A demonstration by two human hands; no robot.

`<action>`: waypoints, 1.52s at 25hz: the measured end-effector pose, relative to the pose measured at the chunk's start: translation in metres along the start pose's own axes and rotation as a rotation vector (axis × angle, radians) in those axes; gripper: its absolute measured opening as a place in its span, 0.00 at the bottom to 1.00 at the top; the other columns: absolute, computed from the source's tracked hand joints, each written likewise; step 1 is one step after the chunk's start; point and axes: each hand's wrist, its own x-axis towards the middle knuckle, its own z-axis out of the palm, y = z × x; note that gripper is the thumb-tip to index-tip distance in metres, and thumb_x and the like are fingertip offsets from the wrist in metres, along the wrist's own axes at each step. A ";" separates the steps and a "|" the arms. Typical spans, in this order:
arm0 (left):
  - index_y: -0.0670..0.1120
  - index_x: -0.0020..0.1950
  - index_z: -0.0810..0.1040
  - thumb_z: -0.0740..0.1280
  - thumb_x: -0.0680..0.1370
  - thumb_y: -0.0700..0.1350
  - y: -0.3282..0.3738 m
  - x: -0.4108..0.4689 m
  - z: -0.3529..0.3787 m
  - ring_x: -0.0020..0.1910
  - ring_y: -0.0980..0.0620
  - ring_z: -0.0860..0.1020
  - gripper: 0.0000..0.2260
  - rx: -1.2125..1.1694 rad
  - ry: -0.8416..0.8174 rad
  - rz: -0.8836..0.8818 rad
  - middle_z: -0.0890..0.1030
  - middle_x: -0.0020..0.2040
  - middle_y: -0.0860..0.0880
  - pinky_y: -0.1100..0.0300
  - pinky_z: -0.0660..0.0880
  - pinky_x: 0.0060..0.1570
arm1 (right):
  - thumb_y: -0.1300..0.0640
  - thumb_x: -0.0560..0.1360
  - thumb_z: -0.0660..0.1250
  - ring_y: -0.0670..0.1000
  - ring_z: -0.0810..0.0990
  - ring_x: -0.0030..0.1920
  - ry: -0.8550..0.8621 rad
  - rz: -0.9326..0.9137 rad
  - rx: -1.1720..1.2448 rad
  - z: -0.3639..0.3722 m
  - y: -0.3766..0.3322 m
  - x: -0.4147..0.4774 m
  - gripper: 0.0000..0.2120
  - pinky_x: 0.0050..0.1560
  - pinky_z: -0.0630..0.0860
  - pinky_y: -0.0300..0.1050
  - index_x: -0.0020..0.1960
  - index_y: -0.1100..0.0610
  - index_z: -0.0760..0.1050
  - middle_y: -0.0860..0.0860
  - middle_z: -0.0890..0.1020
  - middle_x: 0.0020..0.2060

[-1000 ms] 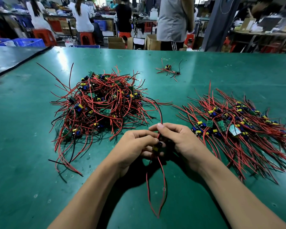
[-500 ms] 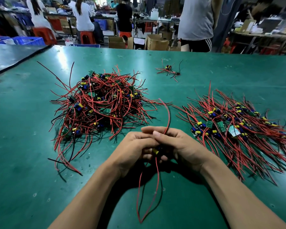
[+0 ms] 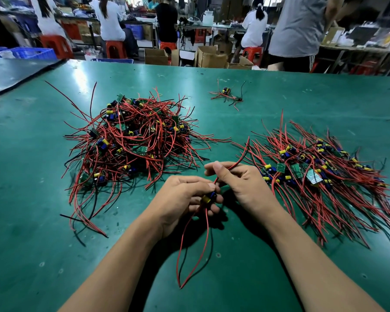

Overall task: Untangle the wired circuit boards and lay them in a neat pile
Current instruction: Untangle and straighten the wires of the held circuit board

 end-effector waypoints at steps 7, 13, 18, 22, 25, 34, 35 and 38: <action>0.40 0.45 0.81 0.67 0.78 0.37 -0.005 -0.001 0.007 0.27 0.46 0.80 0.04 0.025 0.063 0.049 0.83 0.37 0.38 0.61 0.77 0.28 | 0.43 0.76 0.69 0.52 0.77 0.25 0.029 0.040 0.026 0.010 0.005 -0.002 0.18 0.28 0.75 0.42 0.45 0.58 0.84 0.56 0.83 0.33; 0.40 0.47 0.85 0.66 0.78 0.36 -0.006 -0.002 0.009 0.27 0.47 0.79 0.07 0.052 0.074 0.132 0.83 0.38 0.41 0.61 0.77 0.27 | 0.48 0.78 0.69 0.54 0.77 0.27 -0.193 0.197 0.172 0.008 -0.003 -0.008 0.16 0.30 0.77 0.42 0.53 0.61 0.83 0.62 0.80 0.35; 0.39 0.41 0.84 0.67 0.77 0.34 -0.004 -0.002 0.007 0.29 0.48 0.79 0.08 0.000 0.056 0.065 0.82 0.35 0.40 0.60 0.78 0.32 | 0.49 0.75 0.71 0.51 0.79 0.32 -0.190 0.220 0.209 0.005 -0.003 -0.006 0.15 0.34 0.80 0.42 0.54 0.60 0.85 0.62 0.80 0.42; 0.38 0.39 0.83 0.68 0.76 0.34 -0.001 -0.001 0.007 0.28 0.47 0.78 0.07 -0.030 0.079 0.039 0.82 0.34 0.39 0.61 0.78 0.30 | 0.46 0.72 0.74 0.54 0.81 0.35 -0.037 0.120 0.166 0.005 0.002 -0.002 0.17 0.33 0.80 0.44 0.49 0.60 0.85 0.59 0.84 0.40; 0.40 0.36 0.84 0.67 0.76 0.34 0.001 -0.001 0.006 0.28 0.48 0.78 0.10 -0.029 0.063 0.030 0.82 0.33 0.40 0.61 0.77 0.30 | 0.42 0.73 0.72 0.50 0.80 0.28 0.043 0.034 0.049 0.005 0.003 0.002 0.16 0.27 0.74 0.39 0.47 0.54 0.86 0.56 0.83 0.34; 0.37 0.43 0.81 0.67 0.77 0.35 0.003 -0.002 0.008 0.29 0.48 0.78 0.05 0.006 0.022 0.015 0.81 0.34 0.40 0.61 0.77 0.31 | 0.49 0.80 0.67 0.46 0.76 0.22 0.358 -0.019 0.118 0.010 0.001 0.011 0.14 0.23 0.68 0.34 0.39 0.53 0.84 0.49 0.86 0.39; 0.37 0.42 0.81 0.67 0.77 0.35 0.003 -0.003 0.008 0.28 0.47 0.78 0.05 -0.010 0.028 0.011 0.81 0.33 0.40 0.61 0.77 0.31 | 0.47 0.80 0.67 0.46 0.76 0.23 0.338 0.010 0.143 0.011 0.001 0.010 0.16 0.24 0.69 0.34 0.38 0.52 0.84 0.49 0.85 0.37; 0.40 0.39 0.81 0.68 0.77 0.38 0.002 -0.004 0.007 0.27 0.48 0.77 0.08 -0.033 0.046 0.010 0.80 0.32 0.41 0.61 0.75 0.30 | 0.40 0.76 0.65 0.46 0.79 0.27 0.218 0.137 0.175 0.013 -0.003 0.006 0.19 0.24 0.72 0.37 0.36 0.50 0.85 0.49 0.83 0.32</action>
